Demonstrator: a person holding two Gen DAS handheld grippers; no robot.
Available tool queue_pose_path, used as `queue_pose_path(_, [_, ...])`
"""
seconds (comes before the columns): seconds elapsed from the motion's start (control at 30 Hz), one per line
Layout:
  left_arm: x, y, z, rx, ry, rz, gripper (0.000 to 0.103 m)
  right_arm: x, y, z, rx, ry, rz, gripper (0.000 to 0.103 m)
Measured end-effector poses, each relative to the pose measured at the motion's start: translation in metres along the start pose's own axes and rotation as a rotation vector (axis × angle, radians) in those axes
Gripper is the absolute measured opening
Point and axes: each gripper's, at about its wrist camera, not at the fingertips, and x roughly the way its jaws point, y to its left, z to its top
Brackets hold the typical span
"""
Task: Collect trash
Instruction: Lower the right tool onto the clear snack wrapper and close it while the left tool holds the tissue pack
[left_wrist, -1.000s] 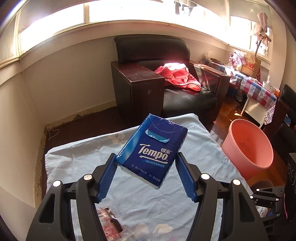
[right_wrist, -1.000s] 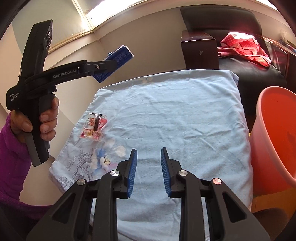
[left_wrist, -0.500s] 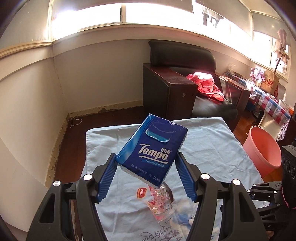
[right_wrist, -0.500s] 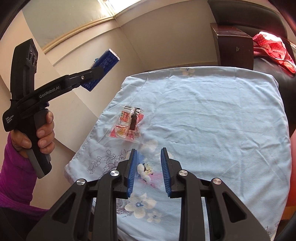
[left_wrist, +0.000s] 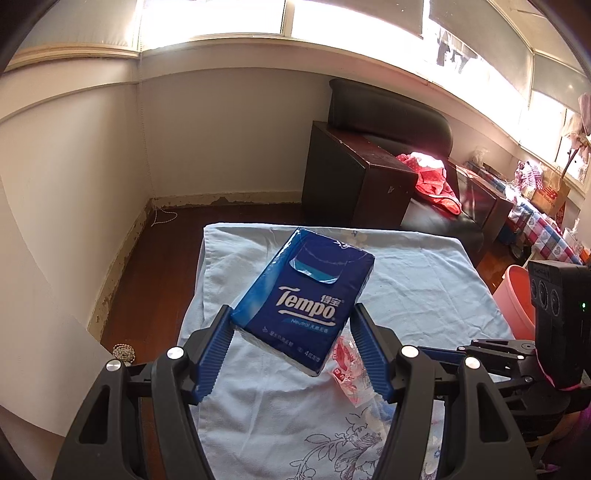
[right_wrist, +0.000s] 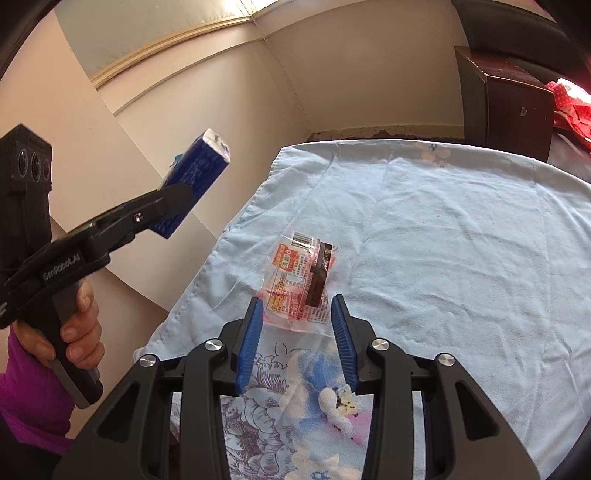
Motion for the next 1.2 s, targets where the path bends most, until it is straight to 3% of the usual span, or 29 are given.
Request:
queue_pose_path(0.27, [-0.003, 0.004, -0.007, -0.034, 0.005, -0.008, 0.064, 0.04, -0.003, 0.01, 0.004, 0.058, -0.068, 0.039])
queue_pose_path(0.57, [-0.004, 0.007, -0.011, -0.057, 0.015, -0.005, 0.064, 0.056, -0.005, 0.008, -0.008, 0.072, -0.041, 0.038])
queue_pose_path(0.6, [-0.004, 0.007, -0.012, -0.058, 0.015, -0.005, 0.064, 0.058, -0.003, 0.008, -0.019, 0.076, -0.039, 0.03])
queue_pose_path(0.73, [-0.003, 0.006, -0.012, -0.058, 0.014, -0.006, 0.064, 0.059, 0.003, 0.002, -0.061, 0.08, -0.049, 0.016])
queue_pose_path(0.93, [-0.005, -0.001, -0.013, -0.049, 0.006, -0.012, 0.064, 0.041, 0.002, -0.002, -0.071, 0.033, -0.081, 0.009])
queue_pose_path(1.2, [-0.006, -0.03, -0.014, -0.027, -0.006, -0.062, 0.064, -0.02, -0.025, -0.011, -0.005, -0.091, -0.154, 0.009])
